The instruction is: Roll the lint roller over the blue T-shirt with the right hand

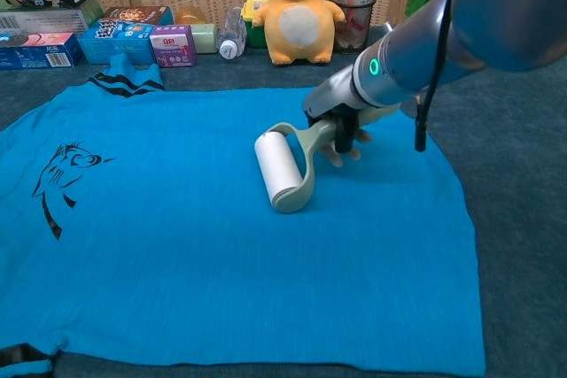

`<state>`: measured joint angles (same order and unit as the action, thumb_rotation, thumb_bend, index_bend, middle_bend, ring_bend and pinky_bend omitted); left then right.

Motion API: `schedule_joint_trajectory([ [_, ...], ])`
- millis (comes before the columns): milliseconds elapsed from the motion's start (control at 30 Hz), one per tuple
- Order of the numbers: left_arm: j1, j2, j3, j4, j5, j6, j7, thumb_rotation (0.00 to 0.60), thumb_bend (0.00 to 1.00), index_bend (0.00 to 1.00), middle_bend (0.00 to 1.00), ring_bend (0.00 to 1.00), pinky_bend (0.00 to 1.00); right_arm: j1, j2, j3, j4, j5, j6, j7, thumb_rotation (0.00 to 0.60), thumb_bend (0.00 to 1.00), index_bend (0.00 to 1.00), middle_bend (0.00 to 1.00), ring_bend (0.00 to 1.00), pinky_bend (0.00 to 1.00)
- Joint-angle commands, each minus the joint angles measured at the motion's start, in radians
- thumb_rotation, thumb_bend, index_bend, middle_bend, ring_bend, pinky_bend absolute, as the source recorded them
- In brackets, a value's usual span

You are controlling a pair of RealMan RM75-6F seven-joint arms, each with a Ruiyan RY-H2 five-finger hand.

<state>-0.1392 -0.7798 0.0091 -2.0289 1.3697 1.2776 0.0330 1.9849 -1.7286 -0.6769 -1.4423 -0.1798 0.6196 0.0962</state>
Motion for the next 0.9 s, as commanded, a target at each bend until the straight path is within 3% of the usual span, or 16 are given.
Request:
schedule_joint_trajectory([
  [33,0.000,-0.001,0.000,-0.001,0.000,0.000,0.001,0.600,0.14,0.00,0.00,0.00,0.08,-0.038,-0.022,-0.014,0.008,0.084,0.019,-0.120,0.600,1.00,0.60,0.78,0.73,1.00],
  [367,0.000,-0.002,0.003,-0.005,0.003,0.001,0.010,0.600,0.14,0.00,0.00,0.00,0.08,-0.111,-0.019,-0.046,0.060,0.237,0.057,-0.338,0.600,1.00,0.61,0.78,0.73,1.00],
  [600,0.005,-0.006,0.007,-0.010,0.017,0.011,0.020,0.600,0.14,0.00,0.00,0.00,0.08,-0.207,0.039,-0.046,0.104,0.271,0.054,-0.445,0.600,1.00,0.61,0.78,0.73,1.00],
  [900,0.004,-0.008,0.010,-0.015,0.019,0.010,0.028,0.600,0.14,0.00,0.00,0.00,0.08,-0.274,0.164,0.027,0.078,0.231,0.034,-0.517,0.600,1.00,0.61,0.78,0.73,1.00],
])
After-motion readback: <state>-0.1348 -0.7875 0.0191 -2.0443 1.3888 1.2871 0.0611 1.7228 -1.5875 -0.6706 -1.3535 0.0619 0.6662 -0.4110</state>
